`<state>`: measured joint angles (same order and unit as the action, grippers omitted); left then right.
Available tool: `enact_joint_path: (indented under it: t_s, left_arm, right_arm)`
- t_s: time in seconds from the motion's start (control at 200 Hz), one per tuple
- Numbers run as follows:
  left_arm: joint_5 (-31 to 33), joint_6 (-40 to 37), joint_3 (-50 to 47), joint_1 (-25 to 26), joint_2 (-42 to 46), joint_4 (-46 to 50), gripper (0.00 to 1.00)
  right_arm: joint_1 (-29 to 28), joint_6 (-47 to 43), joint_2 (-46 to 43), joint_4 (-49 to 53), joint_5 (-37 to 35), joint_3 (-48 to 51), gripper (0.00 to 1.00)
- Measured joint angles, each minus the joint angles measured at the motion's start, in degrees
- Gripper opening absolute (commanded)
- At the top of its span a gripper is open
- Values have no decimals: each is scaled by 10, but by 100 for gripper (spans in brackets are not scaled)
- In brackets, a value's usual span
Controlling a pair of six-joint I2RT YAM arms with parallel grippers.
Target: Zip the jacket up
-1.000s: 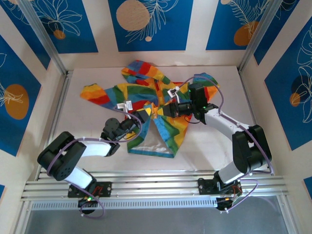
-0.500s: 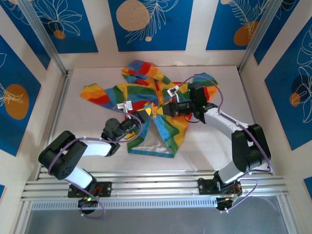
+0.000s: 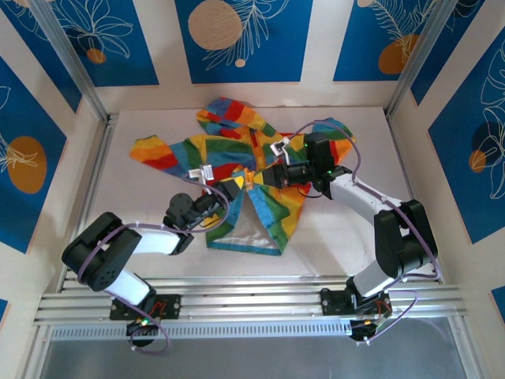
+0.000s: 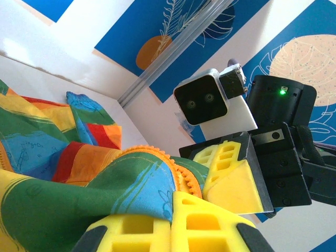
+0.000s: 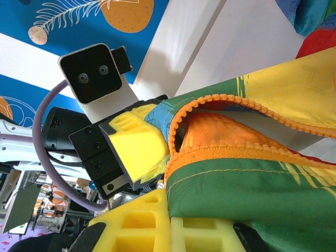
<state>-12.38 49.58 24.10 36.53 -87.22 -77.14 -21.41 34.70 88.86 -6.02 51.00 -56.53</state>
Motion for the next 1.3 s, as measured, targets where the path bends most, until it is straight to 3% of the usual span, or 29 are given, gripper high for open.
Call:
enact_joint_path:
  t_s: [0.795,1.3]
  left_arm:
    - [-7,14,-14,0,25,5,0]
    - [-24,42,-8,0,51,106,0]
  right_arm:
    - [-4,6,6,0,-17,-4,0]
    - [-7,6,25,-14,-12,-4,0]
